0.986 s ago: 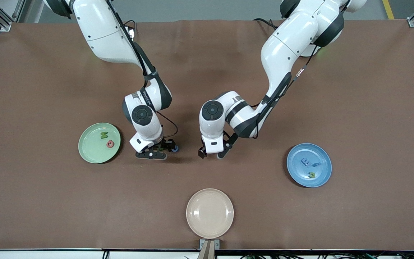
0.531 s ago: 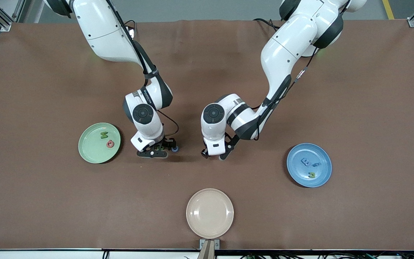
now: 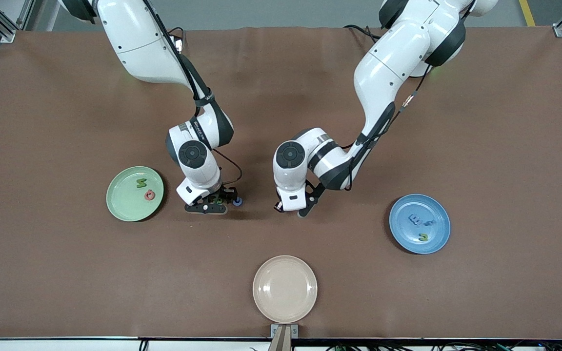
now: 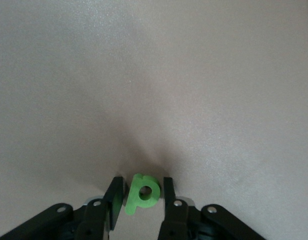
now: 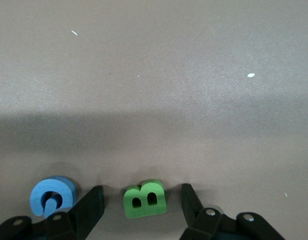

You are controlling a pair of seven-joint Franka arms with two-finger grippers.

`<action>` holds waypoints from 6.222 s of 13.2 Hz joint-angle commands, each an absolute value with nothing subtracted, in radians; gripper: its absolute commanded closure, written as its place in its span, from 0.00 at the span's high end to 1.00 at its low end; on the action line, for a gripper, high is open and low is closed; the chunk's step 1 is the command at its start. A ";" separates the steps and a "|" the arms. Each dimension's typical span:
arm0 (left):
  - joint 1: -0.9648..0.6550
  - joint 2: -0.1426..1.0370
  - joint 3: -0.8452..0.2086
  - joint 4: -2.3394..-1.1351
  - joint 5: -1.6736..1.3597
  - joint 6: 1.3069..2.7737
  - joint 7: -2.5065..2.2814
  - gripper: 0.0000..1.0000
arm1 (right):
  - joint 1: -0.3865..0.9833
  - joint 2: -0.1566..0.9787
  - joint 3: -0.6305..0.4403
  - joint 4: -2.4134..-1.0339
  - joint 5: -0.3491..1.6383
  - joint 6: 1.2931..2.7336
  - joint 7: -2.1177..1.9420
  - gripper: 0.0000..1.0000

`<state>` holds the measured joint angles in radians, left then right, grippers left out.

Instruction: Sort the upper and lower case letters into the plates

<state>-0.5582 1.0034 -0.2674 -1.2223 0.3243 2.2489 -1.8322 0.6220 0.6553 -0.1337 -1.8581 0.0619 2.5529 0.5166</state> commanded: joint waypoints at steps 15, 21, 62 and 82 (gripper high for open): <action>-0.321 0.522 -0.276 -1.547 0.311 2.031 -1.462 0.00 | 0.415 0.528 -0.029 -1.888 0.072 2.378 0.327 0.00; -0.033 0.485 -0.351 -1.719 0.301 2.126 -1.182 0.00 | 0.166 0.396 -0.035 -1.962 0.003 2.250 -0.068 0.00; 0.173 0.430 -0.558 -1.364 0.414 1.574 -0.528 1.00 | 0.557 0.733 -0.006 -1.671 -0.002 2.445 0.914 0.62; -0.005 -0.017 -0.095 -1.516 0.026 1.470 -0.094 1.00 | 0.244 0.471 -0.018 -1.871 -0.064 2.304 0.346 0.00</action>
<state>-0.0078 0.0110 -0.0993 -1.4880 0.0447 1.4504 -0.1152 0.3030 0.5384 -0.0375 -1.7757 -0.0434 2.2818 0.4326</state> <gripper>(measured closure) 0.000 0.656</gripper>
